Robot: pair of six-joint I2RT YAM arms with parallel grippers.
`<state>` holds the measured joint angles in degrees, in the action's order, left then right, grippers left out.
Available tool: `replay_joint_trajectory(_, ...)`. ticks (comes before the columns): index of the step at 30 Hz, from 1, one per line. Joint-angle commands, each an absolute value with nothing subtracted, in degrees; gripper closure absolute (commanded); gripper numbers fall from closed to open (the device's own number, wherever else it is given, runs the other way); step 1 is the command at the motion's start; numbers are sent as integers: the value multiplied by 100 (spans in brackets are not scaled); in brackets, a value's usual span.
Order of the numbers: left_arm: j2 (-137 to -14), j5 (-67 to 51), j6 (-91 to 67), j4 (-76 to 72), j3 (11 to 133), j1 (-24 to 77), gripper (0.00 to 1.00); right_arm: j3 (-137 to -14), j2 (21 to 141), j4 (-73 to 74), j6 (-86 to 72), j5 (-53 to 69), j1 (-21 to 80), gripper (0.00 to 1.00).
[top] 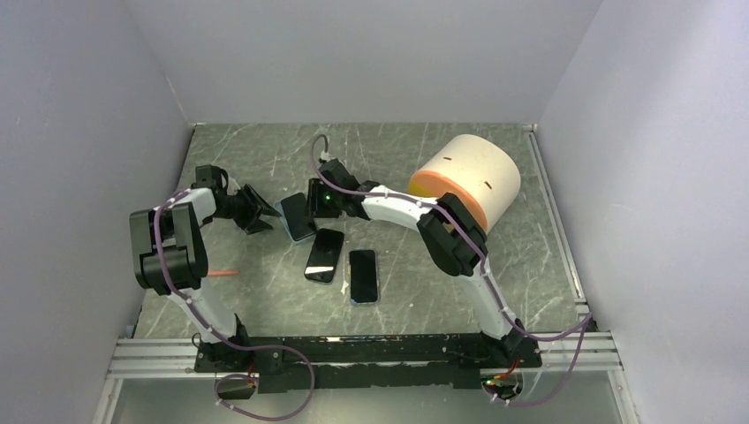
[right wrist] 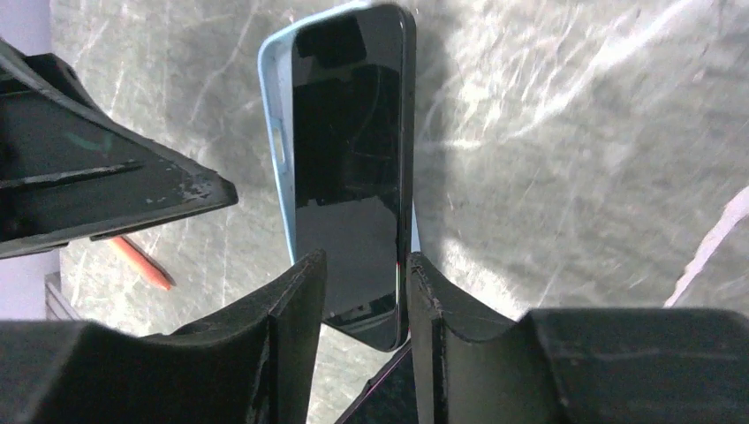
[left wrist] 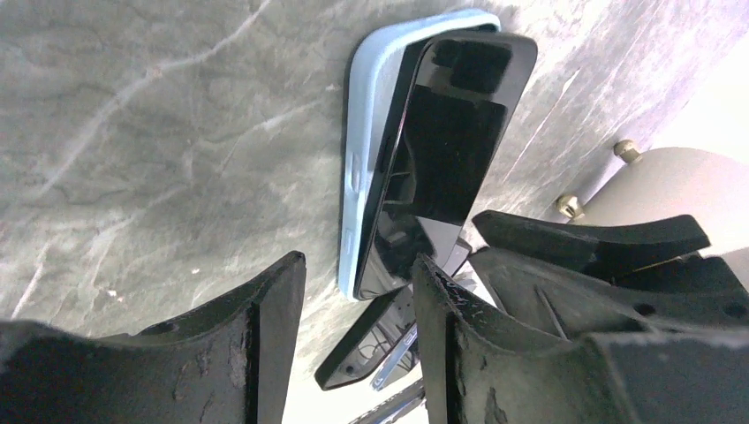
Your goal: Put the phone into the phone case
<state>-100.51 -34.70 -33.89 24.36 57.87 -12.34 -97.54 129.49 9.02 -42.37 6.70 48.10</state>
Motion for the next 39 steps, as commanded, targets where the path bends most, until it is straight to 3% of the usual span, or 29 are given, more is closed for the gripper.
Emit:
replay_joint_trajectory(1,-10185,-3555,-3536,2263,6136,-1270,47,-10128,12982,853,-3782,619,4771,54)
replay_joint_trajectory(4,-10202,-3348,-3599,2428,6323,-1316,47,-10214,12981,910,-3698,512,4729,41)
replay_joint_trajectory(8,-9828,-3056,-3885,2280,6094,-1652,44,-10617,13152,1222,-3432,211,4757,17)
replay_joint_trajectory(11,-9699,-2970,-4055,2210,5949,-1823,44,-11054,13354,1538,-3319,22,4793,11)
replay_joint_trajectory(24,-10206,-3954,-4244,1359,5730,-1837,56,-11334,13669,1271,-3243,286,4676,57)
replay_joint_trajectory(28,-10475,-4027,-4263,1421,5777,-1796,56,-11426,13755,1319,-3211,330,4675,59)
replay_joint_trajectory(32,-10697,-4081,-4248,1401,5796,-1711,54,-11443,13798,1353,-3192,223,4675,54)
replay_joint_trajectory(39,-10863,-4129,-4268,1329,5913,-1517,53,-11580,13962,1392,-3169,378,4680,62)
